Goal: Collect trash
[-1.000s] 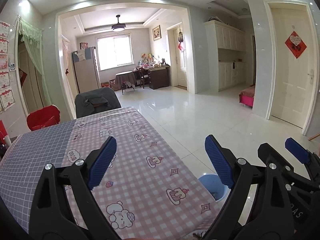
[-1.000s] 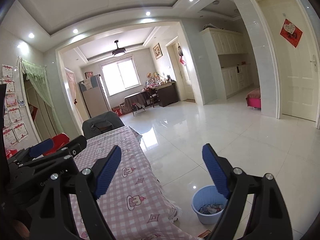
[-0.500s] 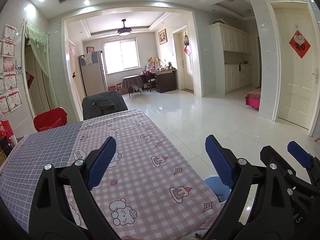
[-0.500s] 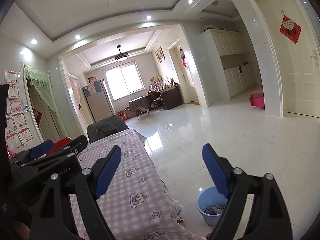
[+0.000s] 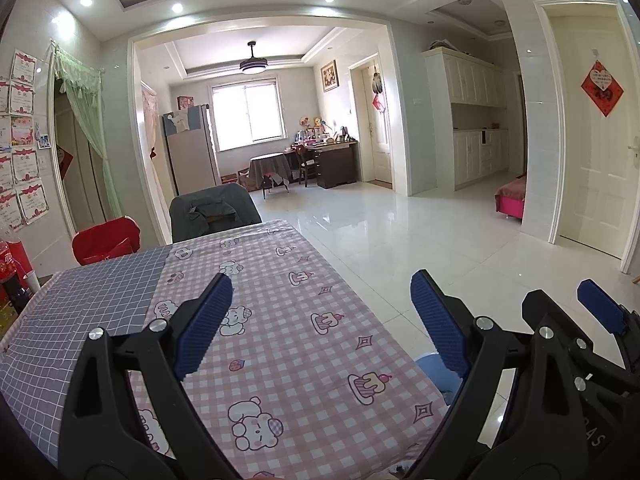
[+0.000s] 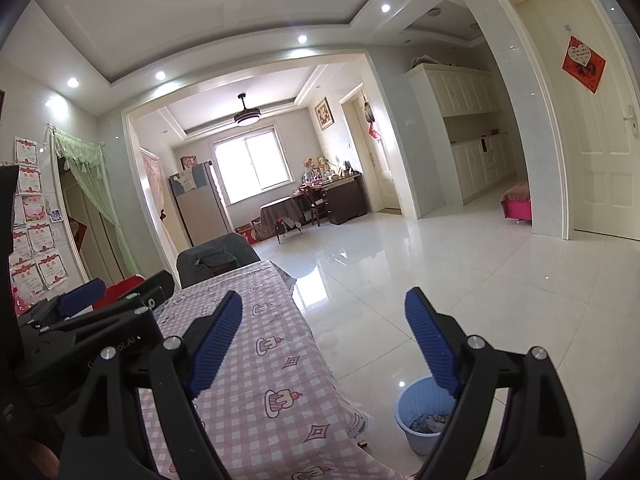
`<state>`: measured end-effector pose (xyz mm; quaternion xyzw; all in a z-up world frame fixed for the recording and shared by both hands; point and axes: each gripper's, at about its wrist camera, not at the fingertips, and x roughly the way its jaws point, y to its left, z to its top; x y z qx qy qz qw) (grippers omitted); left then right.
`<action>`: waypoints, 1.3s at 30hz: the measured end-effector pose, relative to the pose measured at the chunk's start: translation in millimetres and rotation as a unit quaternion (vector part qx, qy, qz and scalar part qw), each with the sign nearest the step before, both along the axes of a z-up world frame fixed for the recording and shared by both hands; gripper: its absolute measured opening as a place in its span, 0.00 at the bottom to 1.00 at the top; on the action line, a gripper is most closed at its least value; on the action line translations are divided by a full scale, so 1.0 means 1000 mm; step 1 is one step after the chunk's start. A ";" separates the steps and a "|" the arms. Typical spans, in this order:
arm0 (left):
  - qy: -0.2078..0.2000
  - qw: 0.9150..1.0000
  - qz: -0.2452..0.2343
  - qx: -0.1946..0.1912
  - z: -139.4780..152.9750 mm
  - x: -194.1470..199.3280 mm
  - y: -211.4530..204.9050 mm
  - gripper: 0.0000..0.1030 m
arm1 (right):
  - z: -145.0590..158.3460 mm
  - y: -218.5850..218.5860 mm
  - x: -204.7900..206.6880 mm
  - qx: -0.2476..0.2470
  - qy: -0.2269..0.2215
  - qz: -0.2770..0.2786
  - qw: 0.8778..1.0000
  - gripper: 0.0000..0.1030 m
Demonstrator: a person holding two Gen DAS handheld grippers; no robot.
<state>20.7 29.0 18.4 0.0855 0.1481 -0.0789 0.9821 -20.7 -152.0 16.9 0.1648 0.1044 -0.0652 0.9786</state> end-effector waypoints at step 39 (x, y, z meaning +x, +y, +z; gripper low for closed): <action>-0.002 1.000 0.004 0.006 0.003 -0.003 0.000 0.87 | 0.001 -0.005 0.000 -0.001 -0.002 0.000 1.000 0.80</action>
